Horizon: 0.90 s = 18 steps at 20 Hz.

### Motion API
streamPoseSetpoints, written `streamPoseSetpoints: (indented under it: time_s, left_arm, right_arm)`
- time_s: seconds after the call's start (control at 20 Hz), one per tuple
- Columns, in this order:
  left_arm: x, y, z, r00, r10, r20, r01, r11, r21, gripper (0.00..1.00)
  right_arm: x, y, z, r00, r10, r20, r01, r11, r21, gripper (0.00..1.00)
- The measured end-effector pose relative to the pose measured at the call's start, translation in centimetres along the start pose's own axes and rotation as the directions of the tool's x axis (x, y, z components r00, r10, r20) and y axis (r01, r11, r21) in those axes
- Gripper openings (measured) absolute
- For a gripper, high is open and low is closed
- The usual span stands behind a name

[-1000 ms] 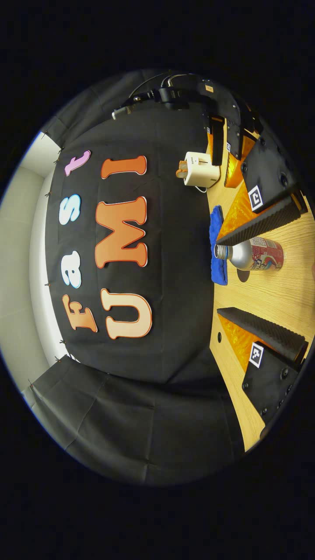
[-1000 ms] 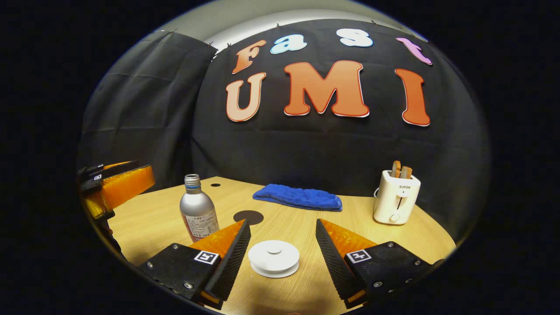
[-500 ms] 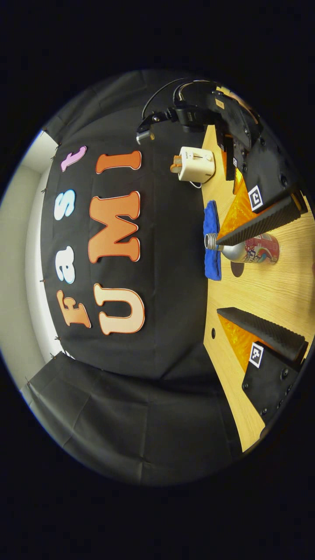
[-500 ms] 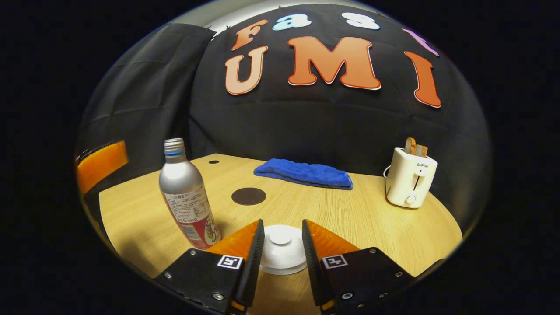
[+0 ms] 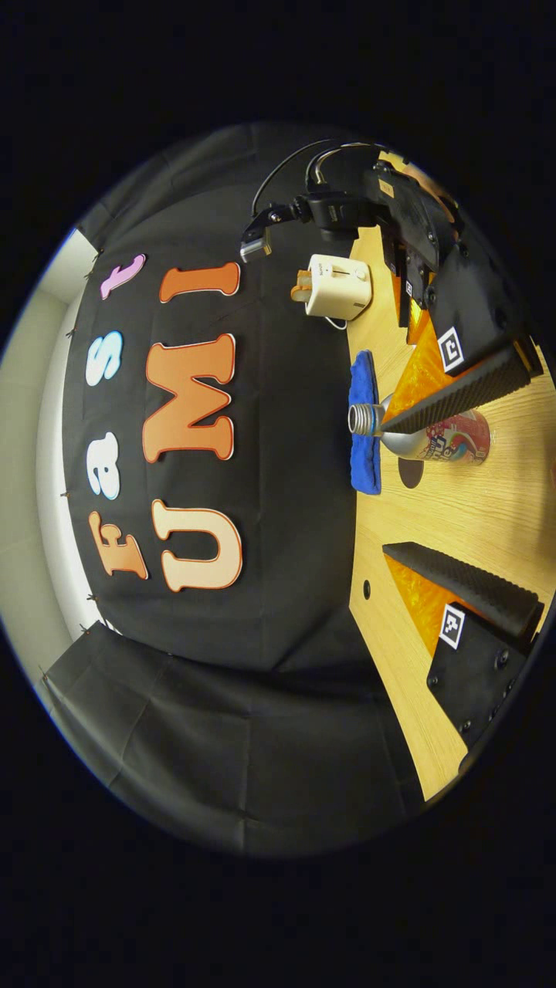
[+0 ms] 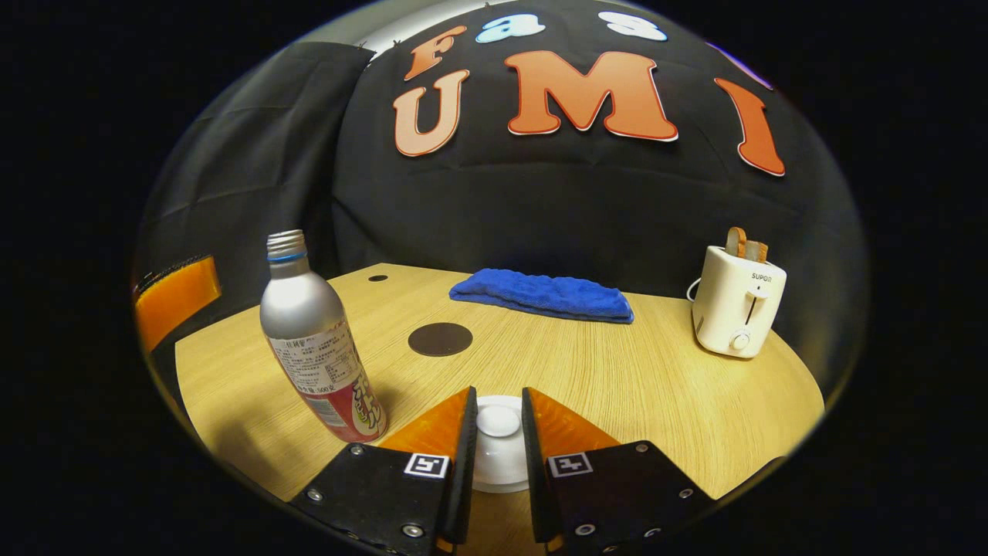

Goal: Open the teacup lid with one hand, grasp the water bottle and pour water into the teacup with the other hand; after pouring, place the water bottle on the coaster and then close the teacup lid.

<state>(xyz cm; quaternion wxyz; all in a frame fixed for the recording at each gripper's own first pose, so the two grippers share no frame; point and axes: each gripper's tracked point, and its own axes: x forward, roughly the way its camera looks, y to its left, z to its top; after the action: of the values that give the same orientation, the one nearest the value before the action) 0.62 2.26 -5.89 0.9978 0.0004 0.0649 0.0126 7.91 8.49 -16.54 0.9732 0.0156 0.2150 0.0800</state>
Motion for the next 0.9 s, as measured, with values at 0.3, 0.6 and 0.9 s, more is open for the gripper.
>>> streamPoseSetpoints:
  time_s: [0.3, 0.6, 0.9]
  left_arm:
    - [0.8, -1.5, -1.2, 0.999, -0.05, -0.022, 0.05, 0.999, 0.0, 0.94]
    - [1.8, -3.6, -3.9, 0.99, -0.109, -0.087, 0.108, 0.994, -0.014, 0.89]
    - [3.4, -4.9, -7.0, 0.975, -0.148, -0.166, 0.14, 0.988, -0.059, 0.94]
  right_arm:
    - [-0.6, -0.3, 1.2, 0.999, 0.003, 0.037, -0.003, 1.0, 0.002, 0.22]
    - [-2.8, -2.9, 3.6, 0.994, -0.05, 0.098, 0.048, 0.998, 0.027, 0.22]
    - [-5.0, -5.9, 4.1, 0.988, -0.102, 0.117, 0.098, 0.994, 0.038, 0.21]
